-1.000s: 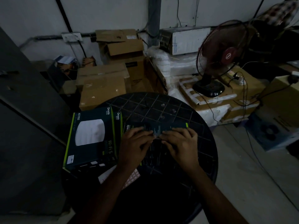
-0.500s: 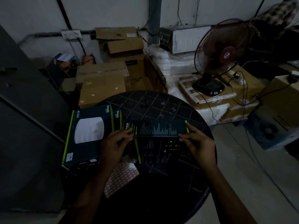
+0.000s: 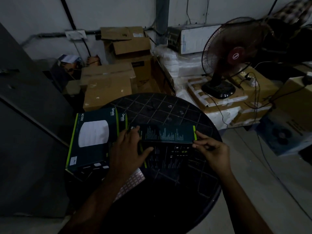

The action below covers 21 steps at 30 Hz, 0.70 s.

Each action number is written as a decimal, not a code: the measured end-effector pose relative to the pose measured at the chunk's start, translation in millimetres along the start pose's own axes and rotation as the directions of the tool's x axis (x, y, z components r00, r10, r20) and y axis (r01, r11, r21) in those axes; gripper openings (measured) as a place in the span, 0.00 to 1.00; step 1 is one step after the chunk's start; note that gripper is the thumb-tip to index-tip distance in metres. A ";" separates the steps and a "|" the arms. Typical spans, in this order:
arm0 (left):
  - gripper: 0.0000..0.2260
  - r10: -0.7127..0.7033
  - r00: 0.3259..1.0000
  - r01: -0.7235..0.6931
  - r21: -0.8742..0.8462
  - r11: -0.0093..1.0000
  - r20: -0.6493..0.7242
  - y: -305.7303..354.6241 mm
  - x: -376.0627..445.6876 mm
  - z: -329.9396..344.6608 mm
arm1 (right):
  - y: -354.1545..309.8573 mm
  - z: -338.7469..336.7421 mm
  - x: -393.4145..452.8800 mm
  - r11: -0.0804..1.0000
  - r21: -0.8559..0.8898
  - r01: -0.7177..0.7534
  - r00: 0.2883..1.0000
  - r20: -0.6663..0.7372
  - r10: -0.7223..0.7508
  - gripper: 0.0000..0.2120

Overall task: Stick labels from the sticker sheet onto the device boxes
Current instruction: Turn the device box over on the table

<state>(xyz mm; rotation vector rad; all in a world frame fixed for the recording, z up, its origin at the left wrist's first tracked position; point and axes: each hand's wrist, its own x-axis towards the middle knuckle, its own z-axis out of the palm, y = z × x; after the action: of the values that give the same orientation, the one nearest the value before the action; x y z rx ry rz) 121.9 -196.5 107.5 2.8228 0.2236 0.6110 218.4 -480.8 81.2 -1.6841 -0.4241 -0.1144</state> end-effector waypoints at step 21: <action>0.30 0.530 0.826 -0.495 -0.204 0.844 0.190 50.4 55.8 3.5 | 40.3 4.7 -17.9 0.946 -0.322 0.043 0.943 0.326 0.068 0.52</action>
<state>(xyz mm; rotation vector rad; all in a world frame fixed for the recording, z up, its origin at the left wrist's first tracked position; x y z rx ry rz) 178.5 -234.3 139.5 2.7685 -0.6279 0.3513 214.8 -484.0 37.1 -2.0420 -0.6773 0.1207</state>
